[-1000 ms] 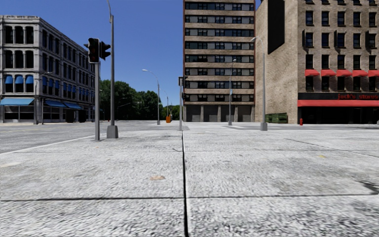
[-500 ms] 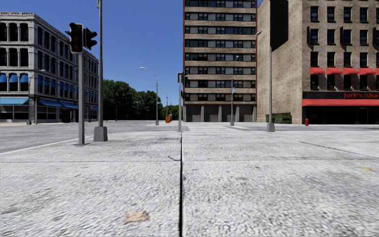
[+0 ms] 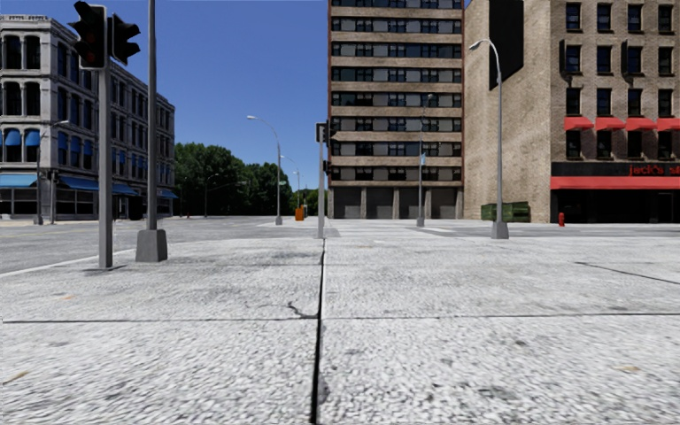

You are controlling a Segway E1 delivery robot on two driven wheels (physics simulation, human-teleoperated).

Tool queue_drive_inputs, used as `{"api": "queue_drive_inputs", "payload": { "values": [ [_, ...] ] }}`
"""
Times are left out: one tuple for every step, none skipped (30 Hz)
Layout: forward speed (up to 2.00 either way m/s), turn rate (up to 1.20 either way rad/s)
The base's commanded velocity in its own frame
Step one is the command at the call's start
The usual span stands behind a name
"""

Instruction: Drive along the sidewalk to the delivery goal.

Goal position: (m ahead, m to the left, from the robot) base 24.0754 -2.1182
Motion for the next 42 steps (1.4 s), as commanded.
{"api": "queue_drive_inputs", "payload": {
  "values": [
    [2.0, -0.22],
    [2.0, -0.22],
    [2.0, -0.22],
    [2.0, -0.22],
    [2.0, -0.22],
    [2.0, -0.22],
    [2.0, -0.22],
    [2.0, -0.22],
    [2.0, -0.22],
    [2.0, -0.22],
    [2.0, -0.22],
    [2.0, -0.22],
    [2.0, -0.22],
    [2.0, -0.22],
    [2.0, -0.22],
    [2.0, -0.22],
    [2.0, -0.22],
    [2.0, -0.22],
    [2.0, -0.22],
    [2.0, -0.22],
    [2.0, -0.22],
    [2.0, -0.22],
    [2.0, -0.22],
    [2.0, -0.22],
    [2.0, -0.22],
    [2.0, -0.22],
    [2.0, -0.22],
    [2.0, -0.22],
    [2.0, -0.22],
    [2.0, -0.05],
    [2.0, -0.05],
    [2.0, 0.0],
    [2.0, 0.0],
    [2.0, 0.0],
    [2.0, 0.0],
    [2.0, 0.0],
    [2.0, 0.0],
    [2.0, 0.0],
    [2.0, 0.0],
    [2.0, 0.0],
    [2.0, 0.0],
    [2.0, 0.0]
  ]
}}
